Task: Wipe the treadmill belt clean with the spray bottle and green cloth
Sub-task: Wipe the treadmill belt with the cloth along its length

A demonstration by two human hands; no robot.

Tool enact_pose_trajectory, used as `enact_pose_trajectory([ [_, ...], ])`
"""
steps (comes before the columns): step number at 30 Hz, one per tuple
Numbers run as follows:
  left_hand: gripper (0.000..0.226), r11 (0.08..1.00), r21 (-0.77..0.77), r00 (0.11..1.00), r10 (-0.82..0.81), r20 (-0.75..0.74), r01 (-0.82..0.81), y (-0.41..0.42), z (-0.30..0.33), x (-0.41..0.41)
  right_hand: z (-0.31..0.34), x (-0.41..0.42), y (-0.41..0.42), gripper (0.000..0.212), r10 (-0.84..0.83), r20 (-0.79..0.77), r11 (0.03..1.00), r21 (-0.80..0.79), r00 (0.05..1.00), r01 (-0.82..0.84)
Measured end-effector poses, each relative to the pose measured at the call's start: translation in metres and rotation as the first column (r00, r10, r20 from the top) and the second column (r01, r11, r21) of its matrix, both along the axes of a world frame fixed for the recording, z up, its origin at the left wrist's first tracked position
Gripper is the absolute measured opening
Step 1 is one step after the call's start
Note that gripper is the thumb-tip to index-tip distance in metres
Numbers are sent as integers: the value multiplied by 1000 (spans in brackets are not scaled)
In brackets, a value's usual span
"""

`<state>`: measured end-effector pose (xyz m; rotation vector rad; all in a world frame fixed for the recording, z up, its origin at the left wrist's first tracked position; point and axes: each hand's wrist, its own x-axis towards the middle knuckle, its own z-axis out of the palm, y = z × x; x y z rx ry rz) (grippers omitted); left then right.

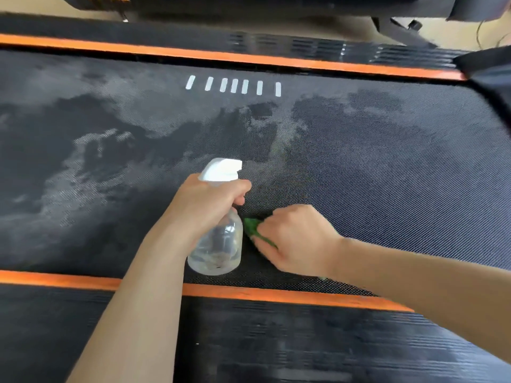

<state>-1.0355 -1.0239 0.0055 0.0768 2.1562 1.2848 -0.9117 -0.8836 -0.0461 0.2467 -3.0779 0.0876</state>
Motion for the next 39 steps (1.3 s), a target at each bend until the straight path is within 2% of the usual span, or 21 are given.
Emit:
enact_pose_trajectory([
  [2,20,1000,-1,1000,-6,1,6,0,-1,0,1,-24,19,45,-14,13,994,106,1000,12],
  [4,19,1000,-7,1000,1,13,-1,-2,-2,-1,7,-67,45,48,-205,-70,960,178,976,214],
  [7,23,1000,-8,1000,-6,11,6,-3,-2,-3,9,-115,76,42,-550,-69,821,143,833,553],
  [9,23,1000,-3,1000,-9,4,9,-3,-2,-5,8,-124,70,39,-599,-69,788,125,797,603],
  [11,21,1000,13,1000,-7,5,7,-2,-2,-4,4,-102,47,39,-536,-66,831,135,841,540],
  [14,22,1000,21,1000,-4,20,3,0,-1,-4,2,-37,11,38,-258,-29,965,50,966,259],
  [16,24,1000,19,1000,7,31,-7,-1,-2,-4,0,-5,-2,39,-85,-22,996,-12,996,84],
  [18,24,1000,15,1000,5,23,-5,-2,-3,-4,-2,-2,0,43,1,-10,1000,21,1000,-1],
  [20,22,1000,24,1000,4,7,-4,-4,-3,-4,2,-30,15,49,-18,5,993,113,1000,17],
  [22,20,1000,27,1000,16,3,-16,-6,-4,-3,7,-70,40,53,-187,-69,966,170,980,196],
  [25,19,1000,14,1000,14,-7,-13,-5,-3,-4,9,-114,69,45,-498,-80,851,147,863,505],
  [27,19,1000,18,1000,14,-6,-14,-4,-1,-5,8,-120,60,41,-552,-74,822,122,831,557],
  [29,18,1000,23,1000,12,2,-12,-3,-1,-3,4,-95,37,37,-485,-61,864,124,872,489],
  [32,17,1000,14,1000,1,3,-1,-2,1,-4,0,-27,3,37,-203,-47,979,6,978,203],
  [35,20,1000,-2,1000,-4,5,4,-4,1,-3,-5,0,1,40,15,-46,1000,-16,999,-16],
  [37,20,1000,-2,1000,-9,-1,9,-7,1,-2,-4,-24,16,46,28,-45,997,79,999,-24],
  [39,22,1000,-2,1000,-3,13,3,-9,0,-2,4,-65,39,53,-158,-84,976,139,984,169],
])
